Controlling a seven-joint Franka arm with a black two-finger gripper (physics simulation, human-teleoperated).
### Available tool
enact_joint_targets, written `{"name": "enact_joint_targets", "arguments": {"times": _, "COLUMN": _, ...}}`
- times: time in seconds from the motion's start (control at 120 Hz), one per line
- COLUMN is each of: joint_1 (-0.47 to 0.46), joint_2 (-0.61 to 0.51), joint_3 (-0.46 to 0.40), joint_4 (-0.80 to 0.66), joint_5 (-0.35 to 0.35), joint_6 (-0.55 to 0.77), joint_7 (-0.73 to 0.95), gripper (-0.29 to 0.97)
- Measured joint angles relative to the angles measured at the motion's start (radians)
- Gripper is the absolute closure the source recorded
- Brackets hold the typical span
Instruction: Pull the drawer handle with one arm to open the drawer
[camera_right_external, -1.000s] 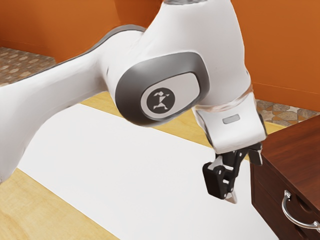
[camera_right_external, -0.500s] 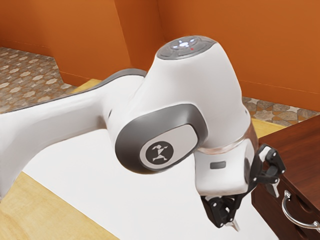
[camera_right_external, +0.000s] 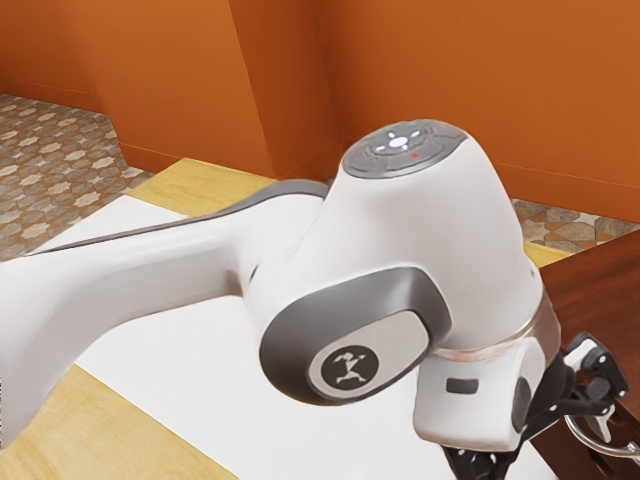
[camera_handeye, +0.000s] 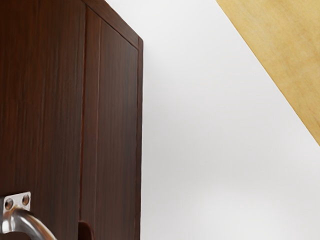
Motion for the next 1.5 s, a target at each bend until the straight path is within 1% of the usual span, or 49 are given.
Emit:
{"name": "enact_joint_targets", "arguments": {"times": 0.25, "joint_1": -0.01, "joint_2": 0.019, "joint_3": 0.0, "joint_4": -0.001, "joint_5": -0.001, "joint_6": 0.035, "joint_7": 0.036, "gripper": 0.02}}
{"name": "enact_joint_targets", "arguments": {"times": 0.508, "joint_1": 0.026, "joint_2": 0.02, "joint_3": 0.0, "joint_4": -0.021, "joint_5": -0.009, "joint_6": 0.063, "joint_7": 0.059, "gripper": 0.12}}
{"name": "enact_joint_targets", "arguments": {"times": 0.642, "joint_1": 0.032, "joint_2": 0.017, "joint_3": -0.002, "joint_4": -0.039, "joint_5": -0.016, "joint_6": 0.081, "joint_7": 0.068, "gripper": 0.06}}
{"name": "enact_joint_targets", "arguments": {"times": 0.767, "joint_1": 0.036, "joint_2": 0.011, "joint_3": 0.0, "joint_4": -0.054, "joint_5": -0.018, "joint_6": 0.09, "joint_7": 0.075, "gripper": 0.12}}
{"name": "enact_joint_targets", "arguments": {"times": 0.85, "joint_1": 0.04, "joint_2": 0.002, "joint_3": 0.002, "joint_4": -0.062, "joint_5": -0.019, "joint_6": 0.092, "joint_7": 0.078, "gripper": 0.16}}
{"name": "enact_joint_targets", "arguments": {"times": 0.975, "joint_1": 0.044, "joint_2": -0.02, "joint_3": 0.001, "joint_4": -0.083, "joint_5": -0.02, "joint_6": 0.095, "joint_7": 0.083, "gripper": 0.19}}
{"name": "enact_joint_targets", "arguments": {"times": 1.242, "joint_1": 0.04, "joint_2": -0.052, "joint_3": 0.006, "joint_4": -0.123, "joint_5": -0.023, "joint_6": 0.097, "joint_7": 0.09, "gripper": 0.16}}
{"name": "enact_joint_targets", "arguments": {"times": 1.5, "joint_1": 0.03, "joint_2": -0.112, "joint_3": 0.017, "joint_4": -0.179, "joint_5": -0.024, "joint_6": 0.096, "joint_7": 0.095, "gripper": 0.2}}
